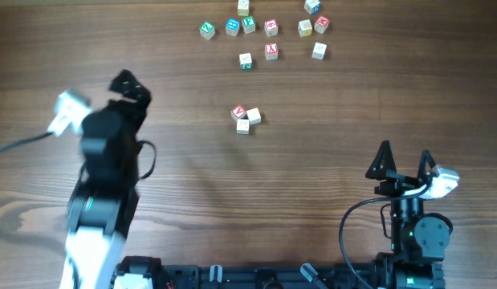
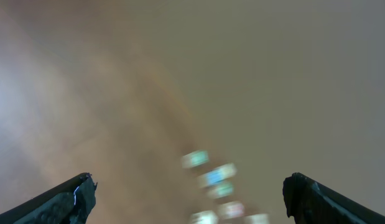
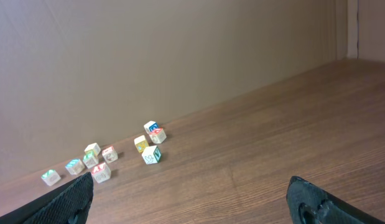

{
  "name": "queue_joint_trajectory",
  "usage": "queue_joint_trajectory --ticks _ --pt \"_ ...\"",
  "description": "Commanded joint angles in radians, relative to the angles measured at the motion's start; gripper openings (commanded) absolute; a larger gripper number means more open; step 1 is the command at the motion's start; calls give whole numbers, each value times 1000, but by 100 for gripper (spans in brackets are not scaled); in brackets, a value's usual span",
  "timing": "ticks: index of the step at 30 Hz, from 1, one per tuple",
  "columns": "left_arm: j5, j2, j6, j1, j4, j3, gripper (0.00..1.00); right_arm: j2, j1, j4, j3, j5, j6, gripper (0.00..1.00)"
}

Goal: Form a circle

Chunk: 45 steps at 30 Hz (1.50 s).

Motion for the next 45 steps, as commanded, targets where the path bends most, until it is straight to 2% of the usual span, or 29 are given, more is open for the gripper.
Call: queue_joint_trajectory --ticks 1,7,16,20,22,24,25,27,30,33,34,35,36,41,45 --pt "-16 -259 -8 -3 0 0 100 -2 -4 3 -3 5 -14 100" --pt "-16 -538 -8 -3 0 0 100 -1 -4 3 -3 5 -13 100" --pt "-16 -568 -8 -3 -29 0 100 -2 -4 2 -3 5 -13 100" --pt "-16 -575 -8 -3 -183 0 100 -2 -4 2 -3 5 -13 100" --pt "-16 -600 -7 -3 -307 0 100 -2 -4 3 -3 5 -13 100" --pt "-13 -651 -11 -3 -532 0 100 -2 -4 2 -3 5 -13 100" --pt "-18 -664 -10 -2 -562 0 100 -2 -4 3 -3 5 -13 100" --pt "24 -706 154 -2 -576 0 100 -2 -4 2 -3 5 -13 100" --pt "173 -730 558 -2 -459 -23 100 -1 -4 3 -3 5 -13 100" --pt "419 -756 990 -2 -322 -87 100 -2 -4 3 -3 5 -13 100" --pt "491 -767 1115 -2 -308 -117 100 -1 -4 2 -3 5 -13 100" --pt "529 -775 1184 -2 -309 -142 100 -1 -4 3 -3 5 -14 100" --pt "550 -783 1215 -2 -309 -170 100 -2 -4 2 -3 5 -13 100" --pt "549 -845 1215 19 -285 -375 100 -2 -4 3 -3 5 -13 100" --pt "549 -852 1178 56 -139 -528 100 -2 -4 2 -3 5 -13 100"
